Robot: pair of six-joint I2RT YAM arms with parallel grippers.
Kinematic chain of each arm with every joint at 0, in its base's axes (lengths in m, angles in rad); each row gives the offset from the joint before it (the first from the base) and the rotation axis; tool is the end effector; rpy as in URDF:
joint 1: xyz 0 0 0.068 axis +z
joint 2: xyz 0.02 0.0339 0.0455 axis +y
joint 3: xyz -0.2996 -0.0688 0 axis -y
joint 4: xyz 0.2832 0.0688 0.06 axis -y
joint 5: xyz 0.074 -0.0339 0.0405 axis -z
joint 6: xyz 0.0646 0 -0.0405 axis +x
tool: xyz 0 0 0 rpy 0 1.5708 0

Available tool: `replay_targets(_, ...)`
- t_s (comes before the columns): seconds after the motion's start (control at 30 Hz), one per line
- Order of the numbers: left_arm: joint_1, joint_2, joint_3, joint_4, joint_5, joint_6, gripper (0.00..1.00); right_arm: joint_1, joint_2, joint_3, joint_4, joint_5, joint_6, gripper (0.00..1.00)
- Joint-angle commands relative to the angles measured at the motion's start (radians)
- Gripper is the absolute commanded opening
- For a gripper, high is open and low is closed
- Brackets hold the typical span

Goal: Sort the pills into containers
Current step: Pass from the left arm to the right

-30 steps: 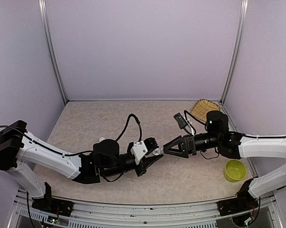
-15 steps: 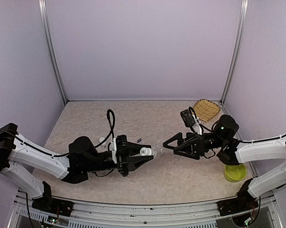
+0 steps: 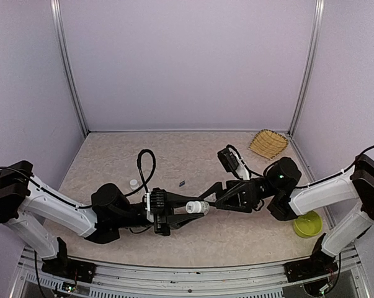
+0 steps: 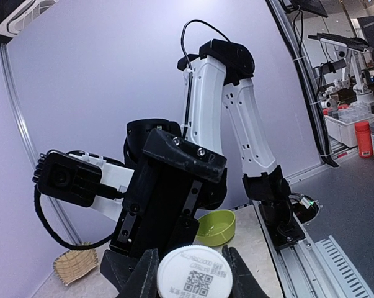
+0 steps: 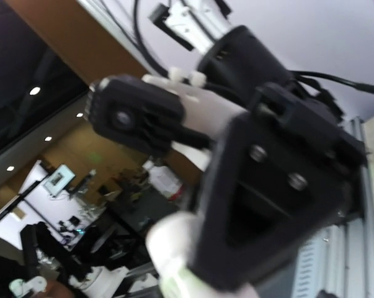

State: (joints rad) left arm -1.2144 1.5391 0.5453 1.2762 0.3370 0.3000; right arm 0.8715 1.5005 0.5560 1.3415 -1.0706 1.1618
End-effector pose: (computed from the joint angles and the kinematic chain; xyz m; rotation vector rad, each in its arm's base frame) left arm 0.1003 -0.3307 0.2459 1.1395 0.7644 -0.9907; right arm 0.1564 0.2740 0.2587 -1.0171 1.5421 2.1931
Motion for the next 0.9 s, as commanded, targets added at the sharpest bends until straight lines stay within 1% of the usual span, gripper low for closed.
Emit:
replay_targets(0.0, -0.007, 0.018, 0.022, 0.055, 0.016, 0.037, 0.05, 0.037, 0.051, 0.049, 0.131, -0.01, 0.076, 0.87)
replay_targets(0.2, -0.012, 0.025, 0.021, 0.06, 0.011, 0.054, 0.05, 0.066, 0.115, 0.077, 0.199, -0.01, 0.137, 0.81)
replay_targets(0.33, -0.013, 0.023, 0.022, 0.049, 0.01, 0.068, 0.05, 0.076, 0.154, 0.091, 0.248, -0.014, 0.176, 0.74)
replay_targets(0.4, -0.014, 0.023, 0.019, 0.048, 0.01, 0.067, 0.05, 0.077, 0.172, 0.095, 0.295, -0.019, 0.206, 0.66)
replay_targets(0.47, -0.014, 0.02, 0.015, 0.05, 0.008, 0.064, 0.06, 0.078, 0.19, 0.099, 0.329, -0.025, 0.231, 0.57)
replay_targets(0.5, -0.014, 0.02, 0.013, 0.051, 0.007, 0.065, 0.05, 0.078, 0.196, 0.101, 0.345, -0.029, 0.243, 0.49)
replay_targets(0.53, -0.013, 0.017, 0.01, 0.052, 0.006, 0.062, 0.06, 0.077, 0.201, 0.101, 0.359, -0.034, 0.253, 0.44)
replay_targets(0.6, -0.011, 0.014, 0.008, 0.054, 0.006, 0.053, 0.06, 0.077, 0.209, 0.101, 0.387, -0.044, 0.268, 0.4)
replay_targets(0.73, -0.001, 0.013, 0.003, 0.064, 0.017, 0.015, 0.06, 0.077, 0.212, 0.101, 0.407, -0.056, 0.273, 0.4)
replay_targets(0.83, 0.012, 0.014, 0.001, 0.079, 0.03, -0.029, 0.06, 0.077, 0.21, 0.099, 0.431, -0.065, 0.277, 0.48)
replay_targets(0.87, 0.016, 0.015, -0.001, 0.085, 0.035, -0.04, 0.06, 0.077, 0.209, 0.099, 0.437, -0.069, 0.277, 0.5)
